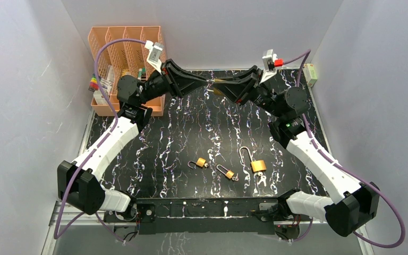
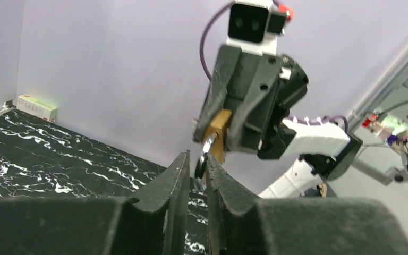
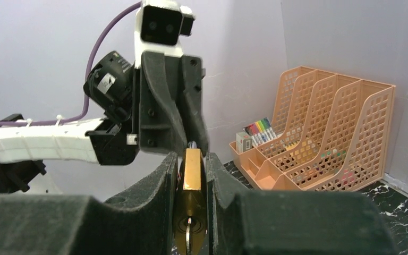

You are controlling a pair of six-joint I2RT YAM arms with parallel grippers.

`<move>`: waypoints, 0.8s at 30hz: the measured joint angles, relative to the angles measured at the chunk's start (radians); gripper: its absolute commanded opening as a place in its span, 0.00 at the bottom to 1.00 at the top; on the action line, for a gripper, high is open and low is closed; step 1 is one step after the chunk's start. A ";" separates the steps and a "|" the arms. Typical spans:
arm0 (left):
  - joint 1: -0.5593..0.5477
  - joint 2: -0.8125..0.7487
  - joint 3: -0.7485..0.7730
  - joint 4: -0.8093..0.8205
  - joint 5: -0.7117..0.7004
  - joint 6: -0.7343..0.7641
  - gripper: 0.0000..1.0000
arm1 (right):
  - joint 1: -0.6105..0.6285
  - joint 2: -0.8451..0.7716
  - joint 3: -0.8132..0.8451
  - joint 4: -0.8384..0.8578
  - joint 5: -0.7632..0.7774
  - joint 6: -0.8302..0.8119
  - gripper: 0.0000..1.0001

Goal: Lock with the key
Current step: Lock the lock.

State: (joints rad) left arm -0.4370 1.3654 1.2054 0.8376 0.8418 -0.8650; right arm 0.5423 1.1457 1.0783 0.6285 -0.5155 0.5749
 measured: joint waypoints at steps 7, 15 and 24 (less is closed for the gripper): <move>0.054 0.005 0.004 0.044 -0.049 -0.033 0.00 | -0.005 -0.014 -0.056 0.009 -0.007 0.039 0.00; 0.055 0.004 0.004 0.054 -0.018 -0.043 0.66 | -0.005 -0.017 -0.061 0.042 0.026 0.055 0.00; 0.038 0.005 0.004 0.068 0.074 -0.058 0.65 | -0.005 -0.002 -0.055 0.085 0.041 0.065 0.00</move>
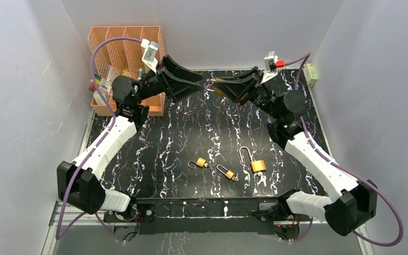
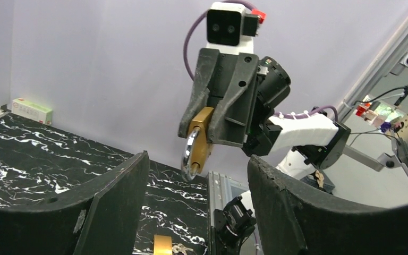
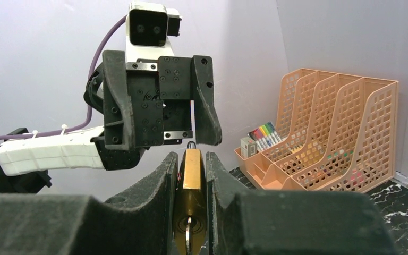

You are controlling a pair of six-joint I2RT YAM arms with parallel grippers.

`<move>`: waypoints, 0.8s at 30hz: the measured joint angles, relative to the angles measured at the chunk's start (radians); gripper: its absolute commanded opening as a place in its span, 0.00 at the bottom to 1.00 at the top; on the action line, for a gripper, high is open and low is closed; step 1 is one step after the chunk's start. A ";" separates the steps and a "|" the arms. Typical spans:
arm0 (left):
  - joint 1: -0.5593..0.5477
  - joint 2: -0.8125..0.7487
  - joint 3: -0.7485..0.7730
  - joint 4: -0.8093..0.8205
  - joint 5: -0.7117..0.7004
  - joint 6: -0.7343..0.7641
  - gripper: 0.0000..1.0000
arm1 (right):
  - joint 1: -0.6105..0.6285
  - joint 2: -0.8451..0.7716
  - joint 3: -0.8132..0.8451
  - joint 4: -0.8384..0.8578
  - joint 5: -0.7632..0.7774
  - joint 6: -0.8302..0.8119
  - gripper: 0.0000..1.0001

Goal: Lock with the key
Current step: Lock the lock.

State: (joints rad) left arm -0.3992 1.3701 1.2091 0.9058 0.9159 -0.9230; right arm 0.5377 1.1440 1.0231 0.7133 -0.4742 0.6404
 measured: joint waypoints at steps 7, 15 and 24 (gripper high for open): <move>-0.048 0.059 0.042 0.011 0.028 -0.001 0.14 | 0.000 0.047 0.021 0.029 -0.004 0.029 0.00; -0.065 0.107 0.078 0.013 0.031 0.013 0.00 | -0.004 0.053 0.043 0.043 -0.022 0.048 0.03; -0.067 0.094 0.211 -0.290 0.049 0.223 0.00 | -0.007 -0.067 0.055 -0.150 0.048 -0.106 0.77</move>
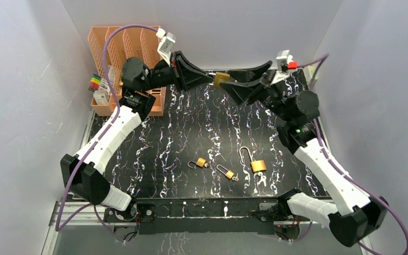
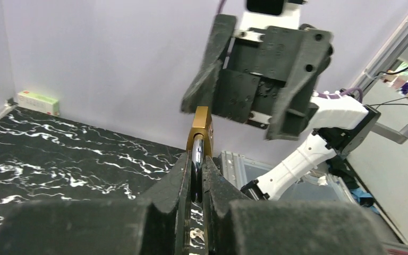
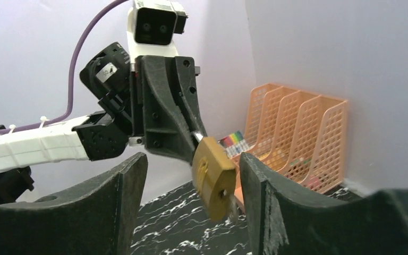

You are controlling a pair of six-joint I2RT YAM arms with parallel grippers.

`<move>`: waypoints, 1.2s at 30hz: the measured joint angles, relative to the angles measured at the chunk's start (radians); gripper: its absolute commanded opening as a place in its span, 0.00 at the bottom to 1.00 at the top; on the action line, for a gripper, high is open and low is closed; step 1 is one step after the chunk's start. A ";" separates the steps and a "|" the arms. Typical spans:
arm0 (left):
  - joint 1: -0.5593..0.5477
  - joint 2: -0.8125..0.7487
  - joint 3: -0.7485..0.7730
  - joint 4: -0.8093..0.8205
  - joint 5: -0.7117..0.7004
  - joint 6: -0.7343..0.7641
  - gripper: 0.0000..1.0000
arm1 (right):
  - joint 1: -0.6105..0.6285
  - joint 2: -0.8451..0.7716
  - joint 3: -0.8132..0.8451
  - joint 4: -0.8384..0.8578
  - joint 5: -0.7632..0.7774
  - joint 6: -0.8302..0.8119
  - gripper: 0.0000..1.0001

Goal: Lock with the key
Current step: Lock the lock.

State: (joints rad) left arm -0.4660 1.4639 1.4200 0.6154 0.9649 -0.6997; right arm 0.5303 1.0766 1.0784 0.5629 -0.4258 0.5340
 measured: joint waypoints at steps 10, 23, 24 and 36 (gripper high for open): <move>0.043 -0.009 0.083 -0.085 0.009 0.046 0.00 | -0.040 -0.089 0.005 -0.043 -0.065 -0.093 0.70; 0.045 -0.020 0.083 -0.076 0.031 0.018 0.00 | -0.113 0.045 -0.002 0.116 -0.216 0.026 0.54; 0.045 -0.021 0.083 -0.075 0.032 0.018 0.00 | -0.115 0.046 -0.002 0.127 -0.223 0.034 0.39; 0.055 -0.022 0.082 -0.053 0.050 0.001 0.00 | -0.142 0.070 -0.002 0.192 -0.294 0.116 0.00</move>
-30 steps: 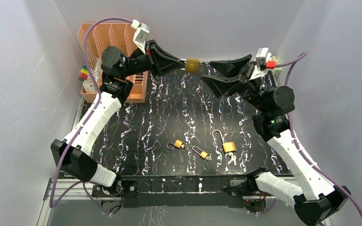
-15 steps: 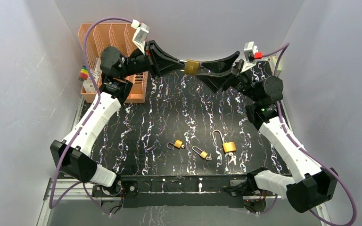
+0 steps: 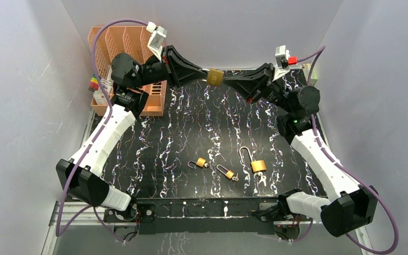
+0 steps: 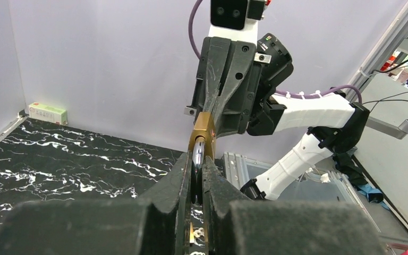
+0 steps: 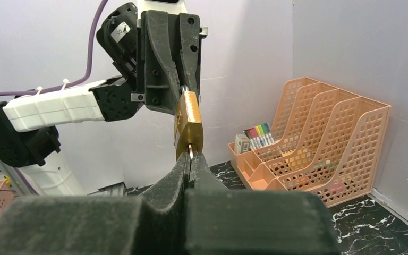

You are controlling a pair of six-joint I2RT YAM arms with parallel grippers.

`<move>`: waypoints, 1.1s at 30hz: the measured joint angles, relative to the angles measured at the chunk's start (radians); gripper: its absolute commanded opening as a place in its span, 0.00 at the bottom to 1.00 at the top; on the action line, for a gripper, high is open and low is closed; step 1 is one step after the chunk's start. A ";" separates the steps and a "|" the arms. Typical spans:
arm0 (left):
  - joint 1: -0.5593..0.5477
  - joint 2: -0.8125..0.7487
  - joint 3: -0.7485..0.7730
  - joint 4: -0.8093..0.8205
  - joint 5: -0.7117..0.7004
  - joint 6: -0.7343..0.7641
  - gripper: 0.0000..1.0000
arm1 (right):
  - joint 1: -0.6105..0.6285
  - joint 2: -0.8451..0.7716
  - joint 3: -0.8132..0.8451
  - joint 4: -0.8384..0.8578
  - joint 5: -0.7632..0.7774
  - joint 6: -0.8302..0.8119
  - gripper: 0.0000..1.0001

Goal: Lock with the key
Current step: Lock the lock, then place the key at the center of the board, then place the lock at the center of the board.

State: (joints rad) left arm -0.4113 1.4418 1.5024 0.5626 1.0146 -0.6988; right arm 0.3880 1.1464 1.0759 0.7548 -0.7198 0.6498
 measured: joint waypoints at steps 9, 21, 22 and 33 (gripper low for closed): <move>0.326 -0.020 -0.059 0.093 0.059 -0.115 0.00 | -0.364 -0.119 -0.185 0.096 -0.047 0.175 0.00; 0.058 -0.038 -0.232 -0.638 -0.971 0.499 0.00 | 0.121 0.148 0.044 -0.579 0.539 -0.299 0.00; 0.034 -0.010 -0.238 -0.664 -1.041 0.523 0.00 | 0.164 0.205 0.072 -0.607 0.598 -0.329 0.00; -0.019 0.328 -0.201 -0.751 -1.349 0.618 0.00 | 0.278 0.724 0.232 -0.631 0.801 -0.446 0.00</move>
State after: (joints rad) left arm -0.4305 1.7693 1.3011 -0.1887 -0.3345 -0.0804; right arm 0.6657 1.8708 1.3075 0.1239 0.0815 0.2038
